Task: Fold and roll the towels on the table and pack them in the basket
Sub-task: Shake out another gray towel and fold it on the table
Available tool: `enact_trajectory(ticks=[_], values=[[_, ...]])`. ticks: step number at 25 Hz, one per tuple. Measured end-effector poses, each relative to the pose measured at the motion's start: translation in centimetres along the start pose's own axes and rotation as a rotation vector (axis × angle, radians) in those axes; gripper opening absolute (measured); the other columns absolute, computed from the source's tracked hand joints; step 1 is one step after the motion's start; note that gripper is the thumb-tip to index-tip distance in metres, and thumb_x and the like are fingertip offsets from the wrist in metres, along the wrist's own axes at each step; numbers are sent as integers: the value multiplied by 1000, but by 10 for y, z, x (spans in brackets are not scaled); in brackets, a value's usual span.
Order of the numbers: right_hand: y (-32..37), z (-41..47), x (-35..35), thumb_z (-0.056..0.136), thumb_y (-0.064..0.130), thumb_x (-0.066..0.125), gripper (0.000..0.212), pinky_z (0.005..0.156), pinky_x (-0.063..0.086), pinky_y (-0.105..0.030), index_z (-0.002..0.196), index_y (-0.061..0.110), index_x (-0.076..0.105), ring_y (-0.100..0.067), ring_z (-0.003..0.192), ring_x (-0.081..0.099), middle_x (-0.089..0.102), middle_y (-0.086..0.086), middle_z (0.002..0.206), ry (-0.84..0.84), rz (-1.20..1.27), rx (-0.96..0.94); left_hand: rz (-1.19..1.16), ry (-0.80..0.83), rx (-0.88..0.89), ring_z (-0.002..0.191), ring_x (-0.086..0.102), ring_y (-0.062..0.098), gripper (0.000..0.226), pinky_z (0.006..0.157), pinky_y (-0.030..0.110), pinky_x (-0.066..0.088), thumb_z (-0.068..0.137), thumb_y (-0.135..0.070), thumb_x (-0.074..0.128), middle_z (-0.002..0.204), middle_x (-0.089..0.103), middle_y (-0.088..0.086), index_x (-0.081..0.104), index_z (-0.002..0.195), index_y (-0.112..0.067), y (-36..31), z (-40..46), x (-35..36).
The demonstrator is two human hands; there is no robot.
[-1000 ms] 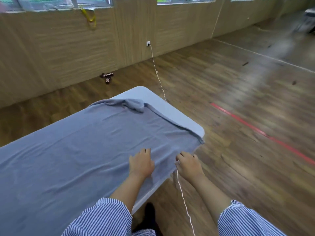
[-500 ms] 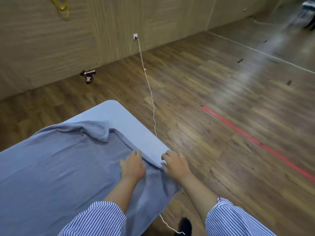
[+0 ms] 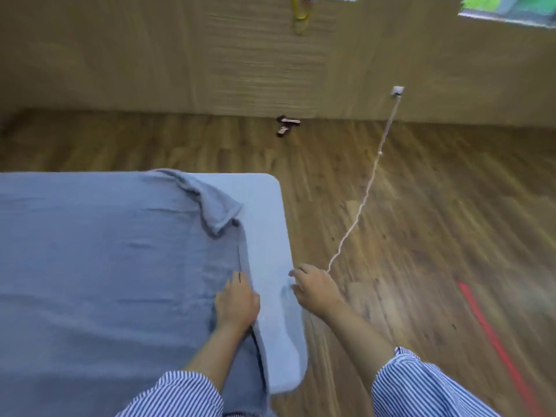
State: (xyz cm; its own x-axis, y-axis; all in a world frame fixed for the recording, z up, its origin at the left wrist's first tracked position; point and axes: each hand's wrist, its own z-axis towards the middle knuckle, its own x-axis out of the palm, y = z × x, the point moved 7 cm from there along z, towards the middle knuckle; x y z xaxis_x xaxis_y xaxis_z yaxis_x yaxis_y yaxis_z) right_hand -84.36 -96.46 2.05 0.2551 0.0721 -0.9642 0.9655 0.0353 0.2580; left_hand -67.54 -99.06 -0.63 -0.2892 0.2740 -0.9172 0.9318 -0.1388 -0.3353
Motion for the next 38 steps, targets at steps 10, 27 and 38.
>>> enact_trajectory(ticks=[10, 27, 38], values=[[57, 140, 5, 92, 17, 47, 31, 82, 43, -41, 122, 9, 50, -33, 108, 51, 48, -8, 125, 147, -124, -245, 41, 7, -195, 113, 52, 21, 36, 86, 35, 41, 96, -50, 37, 119, 51, 0, 47, 115, -20, 23, 25, 4], [71, 277, 39, 81, 24, 48, 36, 56, 44, -40, 111, 7, 59, -37, 82, 58, 53, -14, 101, 354, 146, -921, 44, -370, -651, 56, 57, 20, 13, 52, 29, 39, 70, -35, 50, 65, 55, -4, 54, 70, -23, -2, 44, 3], [-33, 399, -15, 85, 3, 45, 31, 77, 48, -43, 112, 8, 58, -41, 96, 54, 51, -17, 121, 260, -225, -818, 160, -428, -884, 63, 59, 25, 17, 50, 30, 41, 67, -19, 44, 73, 55, 1, 59, 76, -22, -52, 16, 27]])
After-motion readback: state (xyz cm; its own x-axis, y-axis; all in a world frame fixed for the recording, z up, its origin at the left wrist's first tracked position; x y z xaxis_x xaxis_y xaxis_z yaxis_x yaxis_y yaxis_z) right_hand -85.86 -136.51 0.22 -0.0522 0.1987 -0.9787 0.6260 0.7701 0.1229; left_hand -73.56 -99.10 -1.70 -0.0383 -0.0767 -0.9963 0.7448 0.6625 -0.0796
